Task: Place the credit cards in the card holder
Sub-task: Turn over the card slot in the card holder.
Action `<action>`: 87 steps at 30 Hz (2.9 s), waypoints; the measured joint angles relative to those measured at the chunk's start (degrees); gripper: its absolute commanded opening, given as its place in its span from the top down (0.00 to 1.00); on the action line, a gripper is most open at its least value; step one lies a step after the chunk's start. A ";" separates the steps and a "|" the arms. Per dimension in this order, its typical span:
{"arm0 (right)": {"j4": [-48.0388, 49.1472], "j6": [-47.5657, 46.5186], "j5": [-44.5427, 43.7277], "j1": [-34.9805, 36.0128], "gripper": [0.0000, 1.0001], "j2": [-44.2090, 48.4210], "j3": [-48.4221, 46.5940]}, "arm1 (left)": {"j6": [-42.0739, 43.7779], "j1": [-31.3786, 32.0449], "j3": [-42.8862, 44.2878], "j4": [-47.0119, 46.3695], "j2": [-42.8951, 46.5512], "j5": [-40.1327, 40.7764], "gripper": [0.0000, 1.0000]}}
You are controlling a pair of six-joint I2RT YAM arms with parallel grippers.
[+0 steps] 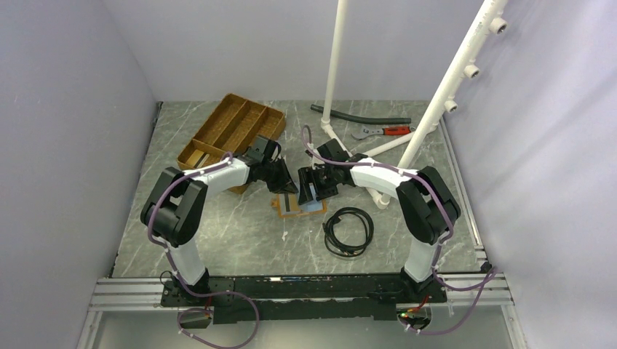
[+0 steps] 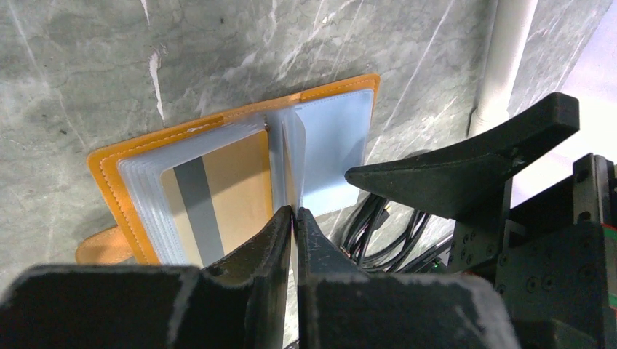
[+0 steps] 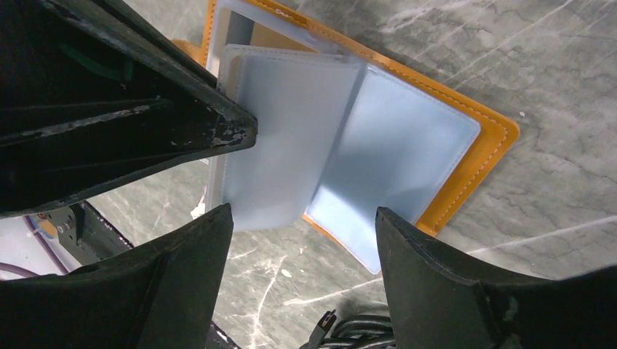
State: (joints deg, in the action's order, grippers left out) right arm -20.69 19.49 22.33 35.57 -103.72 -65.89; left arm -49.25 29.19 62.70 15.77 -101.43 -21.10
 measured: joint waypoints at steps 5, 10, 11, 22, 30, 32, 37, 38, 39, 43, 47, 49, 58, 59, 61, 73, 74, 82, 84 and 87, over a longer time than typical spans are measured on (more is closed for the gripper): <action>0.11 -0.02 -0.02 0.46 0.25 -0.07 -0.07 | 0.13 0.04 0.00 0.02 -0.70 0.00 0.88; 0.17 -0.02 -0.81 0.81 0.26 -0.07 -0.07 | 0.26 0.07 0.00 0.00 -0.74 -0.02 0.88; 0.15 -0.02 -0.90 0.81 0.27 -0.07 -0.04 | 0.28 0.04 0.00 0.00 -0.76 -0.04 0.88; 0.11 -0.04 -8.28 1.27 0.59 -1.18 -0.04 | 1.53 0.04 0.00 0.39 -0.76 0.02 0.50; 1.03 0.90 -10.32 1.27 0.77 -1.20 1.25 | 1.55 -0.15 -1.95 -0.20 0.31 -1.05 0.49; 1.11 1.07 -10.29 1.27 0.62 -1.20 1.33 | 1.42 -0.17 -2.93 -0.79 0.81 -1.62 0.52; 4.55 0.98 -8.11 1.49 0.34 2.54 5.29 | 1.22 -0.17 -3.32 -2.03 0.98 -2.21 0.62; 4.74 0.79 -7.76 1.73 0.32 3.65 6.12 | 1.07 -0.17 -3.32 -2.21 0.98 -2.29 0.62; 4.72 0.57 -7.50 2.03 0.31 4.33 6.45 | 0.96 -0.17 -3.32 -2.45 0.98 -2.47 0.61; 5.68 -0.02 -7.23 3.32 0.29 5.07 6.29 | 0.50 -0.17 -3.32 -2.99 0.98 -2.91 0.62; 5.75 -0.07 -7.21 4.31 0.28 4.70 5.38 | 0.48 -0.17 -3.32 -3.02 0.98 -3.02 0.61; 5.77 -0.11 -7.21 4.68 0.28 4.13 4.39 | 0.48 -0.17 -3.32 -3.02 0.98 -3.02 0.62; 5.75 -0.28 -7.50 5.81 0.29 2.60 2.03 | 0.48 -0.24 -3.32 -3.06 0.98 -2.95 0.62; 5.75 -0.39 -7.76 5.90 0.29 2.19 1.90 | 0.46 -0.35 -3.32 -3.06 0.98 -2.91 0.62; 5.73 -0.48 -8.37 6.14 0.30 1.25 1.86 | 0.57 -0.59 -3.32 -3.04 0.98 -2.69 0.62; 5.55 0.33 -16.50 6.54 0.66 -0.55 2.01 | 0.50 -0.61 -3.32 -3.02 0.98 -1.97 0.44; 5.49 0.50 -17.07 6.51 0.67 -0.55 2.03 | 0.52 -0.63 -3.32 -2.99 0.98 -1.97 0.43; 5.16 2.73 -23.54 6.75 0.43 0.07 2.84 | 2.05 -0.61 -3.32 0.48 2.80 -0.83 0.38; 3.23 2.49 -27.47 6.84 0.39 1.27 3.30 | 3.17 -0.70 -3.32 2.80 4.57 0.26 0.36; -1.05 1.42 -33.14 6.78 0.37 2.62 3.45 | 5.20 -1.46 -3.32 7.06 9.01 1.86 0.33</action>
State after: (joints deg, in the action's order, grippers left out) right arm -21.74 20.91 -10.81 42.35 -101.10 -62.43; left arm -44.05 27.73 59.37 22.83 -92.42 -19.25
